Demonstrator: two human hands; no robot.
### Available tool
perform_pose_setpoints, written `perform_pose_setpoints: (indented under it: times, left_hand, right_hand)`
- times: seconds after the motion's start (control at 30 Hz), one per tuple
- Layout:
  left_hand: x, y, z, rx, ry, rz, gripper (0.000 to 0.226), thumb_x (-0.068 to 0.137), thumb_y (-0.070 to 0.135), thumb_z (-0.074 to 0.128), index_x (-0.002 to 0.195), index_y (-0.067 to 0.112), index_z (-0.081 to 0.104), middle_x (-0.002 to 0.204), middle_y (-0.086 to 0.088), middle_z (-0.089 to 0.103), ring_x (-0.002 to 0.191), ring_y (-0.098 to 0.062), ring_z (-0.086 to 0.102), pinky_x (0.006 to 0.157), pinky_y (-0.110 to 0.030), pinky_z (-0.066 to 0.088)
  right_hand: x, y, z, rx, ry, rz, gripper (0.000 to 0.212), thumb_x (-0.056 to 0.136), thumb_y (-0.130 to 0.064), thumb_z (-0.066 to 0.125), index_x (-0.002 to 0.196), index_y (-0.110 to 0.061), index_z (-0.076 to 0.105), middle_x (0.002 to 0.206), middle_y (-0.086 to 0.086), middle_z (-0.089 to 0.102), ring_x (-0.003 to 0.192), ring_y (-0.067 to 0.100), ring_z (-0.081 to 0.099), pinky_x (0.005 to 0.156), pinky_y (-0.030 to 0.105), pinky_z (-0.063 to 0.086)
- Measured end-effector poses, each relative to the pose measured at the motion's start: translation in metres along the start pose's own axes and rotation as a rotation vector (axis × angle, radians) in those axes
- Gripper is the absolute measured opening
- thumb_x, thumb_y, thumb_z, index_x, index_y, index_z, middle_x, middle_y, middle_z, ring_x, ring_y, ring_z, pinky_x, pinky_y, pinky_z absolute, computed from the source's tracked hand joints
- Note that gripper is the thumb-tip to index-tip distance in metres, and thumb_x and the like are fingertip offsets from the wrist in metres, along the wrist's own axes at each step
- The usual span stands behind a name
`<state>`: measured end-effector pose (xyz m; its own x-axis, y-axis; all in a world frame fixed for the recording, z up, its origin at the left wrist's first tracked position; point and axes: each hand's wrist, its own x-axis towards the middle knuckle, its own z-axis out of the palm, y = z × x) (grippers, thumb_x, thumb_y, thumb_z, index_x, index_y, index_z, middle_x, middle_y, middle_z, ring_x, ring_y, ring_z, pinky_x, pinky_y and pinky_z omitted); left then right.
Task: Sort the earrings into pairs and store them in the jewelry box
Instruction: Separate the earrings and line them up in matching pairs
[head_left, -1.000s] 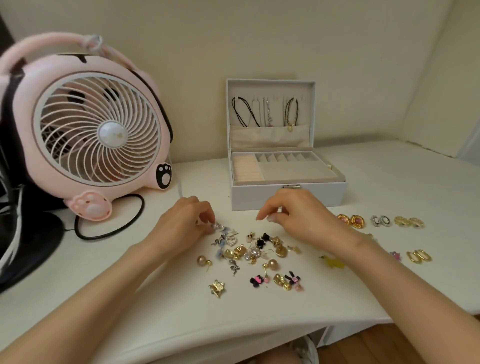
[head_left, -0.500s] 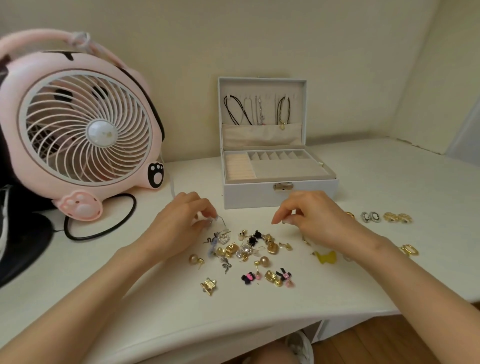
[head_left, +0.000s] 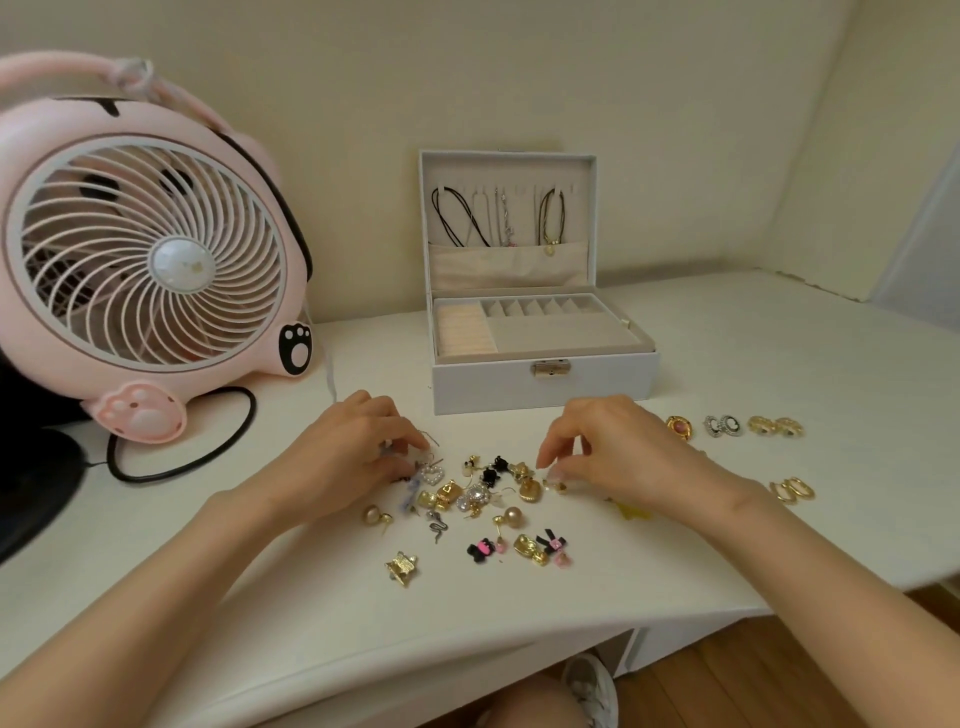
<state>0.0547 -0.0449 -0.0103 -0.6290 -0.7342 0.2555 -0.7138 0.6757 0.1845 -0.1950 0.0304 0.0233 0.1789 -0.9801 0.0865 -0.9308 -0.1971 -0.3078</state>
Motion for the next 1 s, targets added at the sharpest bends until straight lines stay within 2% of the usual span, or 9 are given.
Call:
perform_pose_setpoints:
  times: [0.1,0.27,0.37,0.47,0.63,0.77,0.87,1.0]
  left_hand:
    - [-0.001,-0.001,0.001,-0.003,0.015,-0.015,0.022,0.088,0.025,0.06,0.108,0.031,0.064,0.089,0.016,0.051,0.087,-0.008,0.042,0.07,-0.015,0.033]
    - [-0.002,0.001,0.001,-0.065,0.098,-0.023,0.016,0.089,0.025,0.058,0.102,0.029,0.064,0.09,0.016,0.056,0.085,-0.005,0.045,0.074,-0.022,0.04]
    - [0.0,0.002,-0.002,-0.113,0.148,-0.075,0.012,0.089,0.023,0.058,0.093,0.032,0.064,0.088,0.016,0.059,0.083,-0.004,0.048,0.072,-0.025,0.043]
    - [0.002,0.004,-0.006,-0.158,0.189,-0.122,0.011,0.088,0.02,0.059,0.086,0.03,0.063,0.085,0.015,0.06,0.081,-0.004,0.05,0.071,-0.028,0.044]
    - [0.015,0.024,-0.009,-0.168,0.037,-0.003,0.002,0.088,0.027,0.06,0.088,0.028,0.062,0.086,0.016,0.059,0.083,-0.005,0.049,0.075,-0.027,0.045]
    - [0.034,0.04,-0.004,-0.075,-0.083,0.034,0.011,0.088,0.031,0.059,0.096,0.025,0.061,0.094,0.01,0.058,0.088,-0.007,0.047,0.077,-0.025,0.044]
    - [0.045,0.043,0.001,-0.04,-0.154,0.012,0.006,0.086,0.028,0.062,0.09,0.023,0.061,0.092,0.01,0.055,0.086,-0.008,0.047,0.073,-0.023,0.041]
    - [0.05,0.041,0.004,-0.049,-0.173,-0.034,0.009,0.085,0.026,0.064,0.08,0.025,0.056,0.087,0.011,0.052,0.081,-0.008,0.046,0.068,-0.023,0.037]
  right_hand:
    - [0.002,-0.004,0.007,-0.059,-0.02,-0.01,0.01,0.081,-0.026,0.067,0.09,-0.029,0.071,0.089,-0.01,0.062,0.083,0.01,0.056,0.06,0.019,0.037]
    - [0.005,-0.006,0.013,-0.017,-0.033,0.006,0.004,0.08,-0.024,0.069,0.083,-0.022,0.07,0.086,-0.01,0.063,0.079,0.007,0.054,0.072,0.029,0.038]
    - [0.006,-0.004,0.007,0.087,0.062,0.005,0.004,0.081,-0.022,0.069,0.077,-0.023,0.067,0.082,-0.014,0.061,0.071,0.001,0.05,0.066,0.024,0.039]
    - [0.008,-0.004,0.0,0.215,0.151,0.016,0.012,0.081,-0.021,0.069,0.073,-0.024,0.062,0.081,-0.013,0.064,0.074,0.005,0.056,0.07,0.026,0.045]
    - [0.008,-0.008,0.0,0.308,0.173,0.009,0.017,0.077,-0.016,0.074,0.068,-0.024,0.062,0.073,-0.009,0.064,0.069,0.007,0.056,0.064,0.022,0.044]
    - [0.005,-0.009,0.001,0.31,0.18,0.009,0.011,0.074,-0.02,0.077,0.069,-0.026,0.069,0.076,-0.009,0.067,0.067,0.004,0.052,0.066,0.021,0.043]
    - [0.001,-0.006,-0.003,0.341,0.182,0.014,0.012,0.07,-0.02,0.08,0.068,-0.025,0.069,0.071,-0.009,0.068,0.064,0.002,0.052,0.06,0.014,0.04]
    - [-0.005,-0.001,-0.008,0.422,0.19,0.034,0.015,0.066,-0.021,0.083,0.069,-0.022,0.068,0.068,-0.001,0.066,0.059,0.003,0.051,0.058,0.015,0.041]
